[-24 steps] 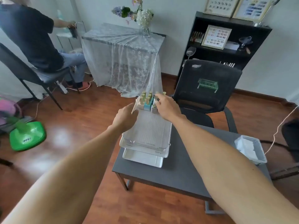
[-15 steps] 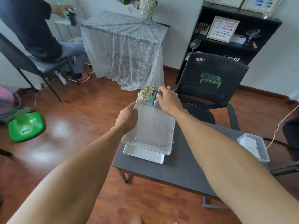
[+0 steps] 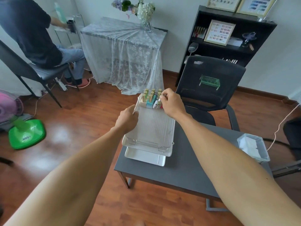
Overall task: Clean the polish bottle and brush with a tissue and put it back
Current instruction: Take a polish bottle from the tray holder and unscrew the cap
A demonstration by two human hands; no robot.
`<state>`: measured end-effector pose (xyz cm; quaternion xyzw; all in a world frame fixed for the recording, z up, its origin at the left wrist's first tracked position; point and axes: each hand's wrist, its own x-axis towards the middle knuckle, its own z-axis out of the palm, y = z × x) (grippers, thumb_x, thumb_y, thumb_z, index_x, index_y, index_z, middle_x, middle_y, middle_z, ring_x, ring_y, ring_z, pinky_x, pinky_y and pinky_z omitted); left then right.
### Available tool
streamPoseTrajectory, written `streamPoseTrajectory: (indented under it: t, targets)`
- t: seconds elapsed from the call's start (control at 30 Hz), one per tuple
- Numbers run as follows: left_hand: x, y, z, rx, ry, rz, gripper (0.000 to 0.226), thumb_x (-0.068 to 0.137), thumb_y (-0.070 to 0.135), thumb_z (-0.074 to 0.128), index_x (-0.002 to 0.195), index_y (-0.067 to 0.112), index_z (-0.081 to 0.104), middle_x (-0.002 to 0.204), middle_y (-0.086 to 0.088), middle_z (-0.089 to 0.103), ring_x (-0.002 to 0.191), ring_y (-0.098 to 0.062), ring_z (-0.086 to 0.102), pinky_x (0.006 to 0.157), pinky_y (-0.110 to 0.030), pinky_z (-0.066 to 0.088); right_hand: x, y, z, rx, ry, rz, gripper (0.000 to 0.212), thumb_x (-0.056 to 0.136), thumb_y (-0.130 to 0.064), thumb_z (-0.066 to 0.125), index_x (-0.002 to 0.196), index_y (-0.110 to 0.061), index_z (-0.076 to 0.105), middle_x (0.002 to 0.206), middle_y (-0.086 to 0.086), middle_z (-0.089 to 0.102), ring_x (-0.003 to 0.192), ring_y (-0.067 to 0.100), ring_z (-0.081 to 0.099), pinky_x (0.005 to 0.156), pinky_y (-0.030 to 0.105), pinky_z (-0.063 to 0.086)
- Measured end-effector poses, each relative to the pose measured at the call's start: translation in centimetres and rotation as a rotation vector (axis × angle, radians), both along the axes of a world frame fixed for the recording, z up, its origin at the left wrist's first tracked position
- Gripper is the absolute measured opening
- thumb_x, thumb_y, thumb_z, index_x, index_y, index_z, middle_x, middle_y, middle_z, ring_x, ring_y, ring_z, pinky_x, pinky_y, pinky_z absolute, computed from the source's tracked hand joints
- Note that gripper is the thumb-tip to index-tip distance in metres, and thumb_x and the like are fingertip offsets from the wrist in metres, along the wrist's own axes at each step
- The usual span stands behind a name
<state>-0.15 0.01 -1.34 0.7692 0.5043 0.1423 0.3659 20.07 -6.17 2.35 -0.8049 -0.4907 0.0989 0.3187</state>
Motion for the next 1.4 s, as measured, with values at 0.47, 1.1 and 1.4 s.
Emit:
streamPoseTrajectory:
  t: [0.47,1.1,1.4]
  targets:
    - [8.5,-6.3,5.7,0.186,-0.176,-0.220,0.045,0.098,0.028,0.073,0.139,0.013,0.065,0.128,-0.006,0.071,0.116,-0.024,0.068,0.096,-0.037,0.054,4.8,-9.3,4.1,0.292,0.313,-0.148,0.012,0.106,-0.016,0.053,0.109,-0.010,0.063,0.094,0.005,0.067,0.082,0.024,0.065,0.074,0.037,0.055]
    - [24.3,-18.3,5.4,0.028,-0.264,-0.388,0.040,0.100,0.041,0.069,0.133,0.018,0.071,0.105,0.006,0.071,0.088,-0.008,0.061,0.069,-0.017,0.042,17.5,-23.4,5.5,0.239,0.264,-0.171,0.012,0.105,-0.020,0.054,0.105,-0.014,0.065,0.098,0.009,0.070,0.074,0.019,0.060,0.053,0.011,0.044]
    - [26.0,-19.4,5.0,0.033,-0.249,-0.336,0.029,0.102,0.030,0.069,0.129,0.018,0.067,0.096,0.009,0.065,0.083,-0.010,0.059,0.066,-0.019,0.042,19.0,-24.0,5.1,0.287,0.335,-0.216,0.018,0.102,-0.024,0.063,0.103,-0.008,0.070,0.088,0.009,0.073,0.060,0.010,0.061,0.049,0.010,0.046]
